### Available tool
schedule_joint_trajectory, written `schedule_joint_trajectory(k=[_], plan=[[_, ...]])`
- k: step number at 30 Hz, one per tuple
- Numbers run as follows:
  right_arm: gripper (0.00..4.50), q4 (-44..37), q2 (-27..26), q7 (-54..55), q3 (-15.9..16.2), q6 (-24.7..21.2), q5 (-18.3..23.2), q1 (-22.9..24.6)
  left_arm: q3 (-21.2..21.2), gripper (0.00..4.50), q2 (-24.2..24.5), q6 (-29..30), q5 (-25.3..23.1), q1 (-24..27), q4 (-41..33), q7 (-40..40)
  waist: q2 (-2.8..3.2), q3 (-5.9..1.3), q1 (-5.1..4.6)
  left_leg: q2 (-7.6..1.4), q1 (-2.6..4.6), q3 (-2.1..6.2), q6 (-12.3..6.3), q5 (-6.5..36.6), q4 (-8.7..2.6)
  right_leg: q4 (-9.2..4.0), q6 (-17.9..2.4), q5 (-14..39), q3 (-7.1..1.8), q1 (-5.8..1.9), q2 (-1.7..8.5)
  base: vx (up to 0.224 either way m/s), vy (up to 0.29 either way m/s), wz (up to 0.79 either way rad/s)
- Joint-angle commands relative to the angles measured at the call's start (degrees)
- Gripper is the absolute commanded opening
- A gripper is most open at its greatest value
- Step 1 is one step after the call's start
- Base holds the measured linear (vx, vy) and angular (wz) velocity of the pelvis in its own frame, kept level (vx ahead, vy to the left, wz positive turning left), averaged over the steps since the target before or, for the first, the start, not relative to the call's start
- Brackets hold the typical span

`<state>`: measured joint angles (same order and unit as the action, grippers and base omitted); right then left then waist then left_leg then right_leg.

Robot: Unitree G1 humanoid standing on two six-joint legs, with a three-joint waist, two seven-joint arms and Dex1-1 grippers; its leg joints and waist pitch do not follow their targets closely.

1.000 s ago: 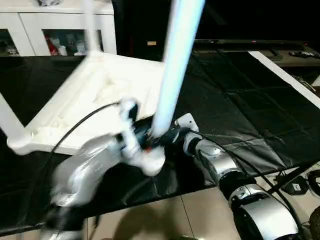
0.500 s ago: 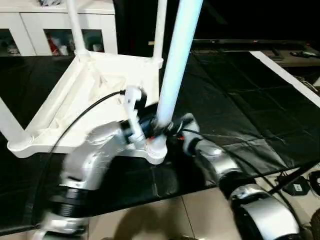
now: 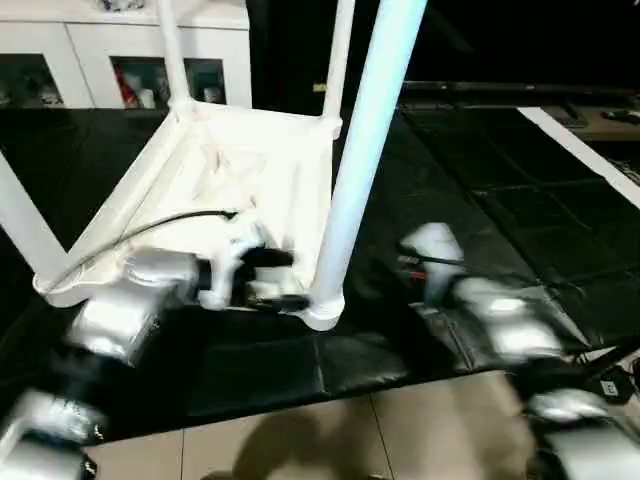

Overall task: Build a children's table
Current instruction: Rotate table base, then rotate leg to tighten

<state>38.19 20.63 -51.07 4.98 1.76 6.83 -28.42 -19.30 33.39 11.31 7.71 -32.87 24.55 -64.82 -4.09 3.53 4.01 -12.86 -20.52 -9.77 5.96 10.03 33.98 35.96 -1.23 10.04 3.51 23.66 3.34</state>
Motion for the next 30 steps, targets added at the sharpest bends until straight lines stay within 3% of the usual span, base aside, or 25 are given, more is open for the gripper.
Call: schedule_joint_trajectory(k=[1, 5, 8, 11, 16, 20, 24, 30], plan=[[4.50, -4.16, 1.70, -3.64, 0.47, -2.23, 1.85, 0.85, -2.51, 3.75, -0.04, -2.21, -2.51, -1.21, 1.41, -1.36, 0.96, -4.15, 0.44, -0.20, 0.32, -0.35, -0.58, 11.27, -3.83, -4.20, -10.08, 10.02, -2.66, -3.56, 3.55, 0.000, 0.000, 0.00], [4.50, -16.37, 7.23, -13.15, 2.10, -11.22, 7.71, 5.62, -2.18, 3.36, -1.79, -4.52, -2.87, -3.66, 5.72, -2.13, 0.88, -4.00, 0.92, -0.19, 0.25, -0.34, -1.35, 12.07, -3.80, -4.38, -10.48, 11.24, -2.56, -3.63, 3.53, 0.000, 0.000, 0.00], [4.50, -20.28, 8.78, -15.76, 2.71, -14.62, 9.16, 7.14, -2.70, 3.25, -2.31, -6.24, -3.76, -4.94, 8.29, -2.88, 0.83, -3.94, 1.35, -0.30, 0.43, -0.29, -1.10, 13.36, -3.79, -4.73, -9.70, 14.83, -2.54, -3.43, 3.75, 0.000, 0.000, 0.00], [4.50, -23.96, 10.11, -17.89, 3.53, -17.33, 9.82, 8.70, -3.81, 2.85, -2.42, -8.56, -5.04, -6.91, 12.63, -6.43, 0.73, -3.87, 1.59, -0.31, 0.54, -0.15, -0.71, 13.93, -3.90, -5.06, -8.50, 17.63, -2.46, -3.29, 3.86, 0.000, 0.000, 0.00], [4.50, -27.35, 10.93, -18.21, 3.94, -19.36, 10.49, 10.01, -3.50, 2.45, -2.00, -10.33, -5.74, -8.87, 16.43, -8.49, 0.71, -4.01, 1.70, -0.36, 0.45, -0.10, -0.26, 13.13, -3.89, -4.72, -9.35, 15.14, -2.47, -3.40, 4.00, 0.000, 0.000, 0.00], [4.50, -29.66, 11.55, -18.59, 4.17, -21.30, 11.11, 10.72, -3.12, 1.99, -1.87, -11.67, -6.29, -10.08, 19.20, -9.68, 0.72, -3.86, 1.88, -0.31, 0.50, -0.15, -0.36, 13.26, -3.92, -4.94, -9.23, 15.93, -2.42, -3.31, 3.94, 0.000, 0.000, 0.00], [4.50, -30.74, 11.80, -18.91, 4.28, -22.11, 11.23, 11.05, -2.56, 1.83, -2.15, -11.59, -5.73, -11.66, 21.49, -12.18, 0.76, -3.83, 2.18, -0.39, 0.67, -0.13, 0.08, 13.95, -3.96, -5.08, -8.94, 17.37, -2.46, -3.23, 4.14, 0.000, 0.000, 0.00], [4.50, -32.16, 12.05, -19.07, 4.34, -23.22, 11.33, 11.56, -3.10, 1.24, -2.74, -13.20, -6.97, -13.52, 24.78, -14.41, 0.78, -3.90, 2.66, -0.43, 0.61, -0.08, 0.25, 13.29, -4.00, -4.87, -9.22, 15.52, -2.47, -3.36, 4.17, 0.000, 0.000, 0.00]])
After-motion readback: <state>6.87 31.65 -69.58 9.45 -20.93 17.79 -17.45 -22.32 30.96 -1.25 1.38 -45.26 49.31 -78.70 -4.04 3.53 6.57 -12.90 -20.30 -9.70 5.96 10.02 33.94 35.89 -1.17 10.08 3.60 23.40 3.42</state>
